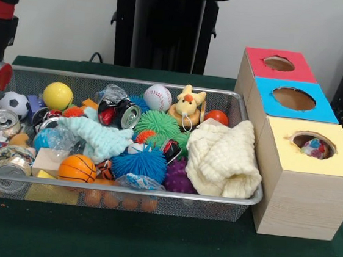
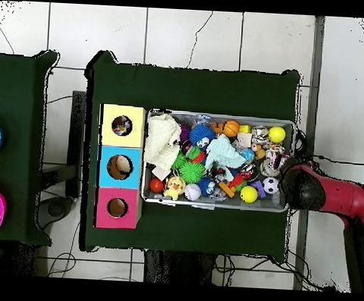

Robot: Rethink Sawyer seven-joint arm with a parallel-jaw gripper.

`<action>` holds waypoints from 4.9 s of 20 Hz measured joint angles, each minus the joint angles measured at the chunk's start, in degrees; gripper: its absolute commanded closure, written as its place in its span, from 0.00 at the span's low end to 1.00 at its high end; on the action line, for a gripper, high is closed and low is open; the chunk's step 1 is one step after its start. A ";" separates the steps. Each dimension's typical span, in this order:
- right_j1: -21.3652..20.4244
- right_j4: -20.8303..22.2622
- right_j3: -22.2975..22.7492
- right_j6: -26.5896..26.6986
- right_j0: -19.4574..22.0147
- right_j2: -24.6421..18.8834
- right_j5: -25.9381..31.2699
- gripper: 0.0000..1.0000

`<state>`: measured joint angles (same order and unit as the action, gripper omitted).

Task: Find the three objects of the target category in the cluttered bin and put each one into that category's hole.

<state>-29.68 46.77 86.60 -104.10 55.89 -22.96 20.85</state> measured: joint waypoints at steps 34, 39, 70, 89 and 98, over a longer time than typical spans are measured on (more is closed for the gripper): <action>-0.11 0.18 -0.16 0.00 -0.85 0.78 -0.01 0.00; -0.21 0.21 -0.79 0.00 -0.77 1.61 -0.02 1.00; 2.31 -6.84 5.05 0.00 -0.98 -1.65 2.06 1.00; -5.76 -11.17 8.75 0.00 -2.42 -1.88 12.05 1.00; -6.97 -10.93 8.76 0.00 -2.50 -1.87 12.06 1.00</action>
<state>-36.65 35.84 95.36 -104.10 53.40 -24.83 32.91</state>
